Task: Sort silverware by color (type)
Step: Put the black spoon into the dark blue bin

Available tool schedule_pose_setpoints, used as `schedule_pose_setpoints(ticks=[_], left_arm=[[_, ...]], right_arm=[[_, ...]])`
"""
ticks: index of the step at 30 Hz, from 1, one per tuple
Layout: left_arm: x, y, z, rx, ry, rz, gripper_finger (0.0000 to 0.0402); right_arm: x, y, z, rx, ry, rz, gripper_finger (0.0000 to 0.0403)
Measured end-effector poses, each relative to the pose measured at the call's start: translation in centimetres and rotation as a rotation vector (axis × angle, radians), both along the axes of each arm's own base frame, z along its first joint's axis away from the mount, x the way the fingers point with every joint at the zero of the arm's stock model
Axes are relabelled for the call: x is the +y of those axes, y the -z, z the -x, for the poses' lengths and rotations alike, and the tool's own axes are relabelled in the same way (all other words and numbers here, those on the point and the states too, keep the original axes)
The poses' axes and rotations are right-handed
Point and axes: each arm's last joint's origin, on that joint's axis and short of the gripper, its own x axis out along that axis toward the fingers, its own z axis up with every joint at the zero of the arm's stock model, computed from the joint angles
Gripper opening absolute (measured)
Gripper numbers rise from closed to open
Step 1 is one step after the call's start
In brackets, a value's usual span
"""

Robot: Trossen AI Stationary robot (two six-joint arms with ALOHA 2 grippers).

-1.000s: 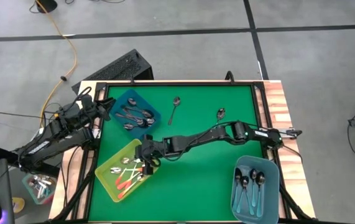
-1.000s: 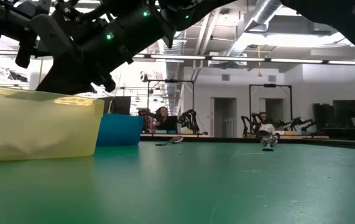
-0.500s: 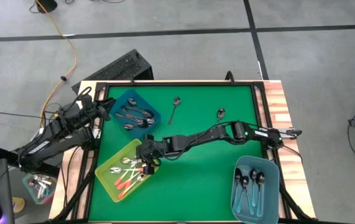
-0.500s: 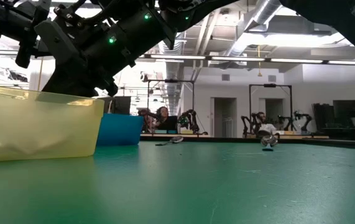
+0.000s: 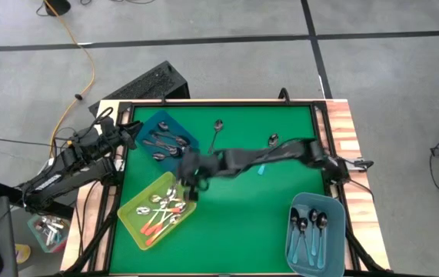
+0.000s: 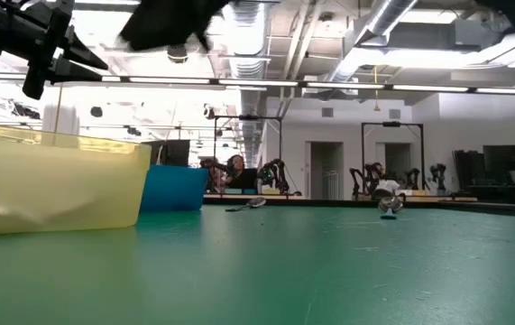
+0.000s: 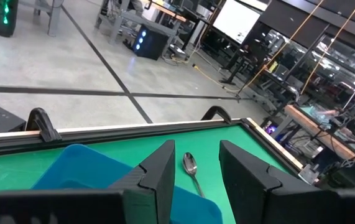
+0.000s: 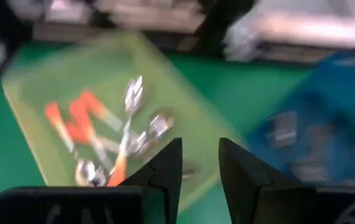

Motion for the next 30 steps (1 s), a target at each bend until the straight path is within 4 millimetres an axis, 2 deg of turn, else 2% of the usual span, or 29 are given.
schedule_pose_setpoints(ticks=[2, 8, 12, 16, 20, 24, 30], left_arm=[[0.0, 0.0, 0.0, -0.005, -0.001, 0.005, 0.0110], [0.0, 0.0, 0.0, -0.014, 0.005, 0.015, 0.0110], [0.0, 0.0, 0.0, -0.013, 0.007, 0.017, 0.0110], [0.0, 0.0, 0.0, -0.010, 0.009, 0.015, 0.0110], [0.0, 0.0, 0.0, -0.006, 0.009, 0.013, 0.0110], [0.0, 0.1, 0.0, 0.018, 0.015, -0.004, 0.0110], [-0.1, 0.1, -0.1, 0.021, 0.034, -0.008, 0.0110]], right_arm=[[-1.4, -2.8, 1.8, 0.021, 0.045, 0.015, 0.0118], [-5.9, -4.7, 5.6, 0.202, 0.311, 0.108, 0.0118], [-9.7, -6.1, 7.8, 0.270, 0.460, 0.101, 0.0118], [-13.3, -4.5, 8.5, 0.384, 0.534, 0.092, 0.0118], [-16.6, -4.0, 9.3, 0.385, 0.616, 0.046, 0.0118], [-19.8, -2.1, 10.0, 0.406, 0.686, 0.023, 0.0121], [-23.4, 0.7, 10.7, 0.353, 0.646, -0.145, 0.0165]])
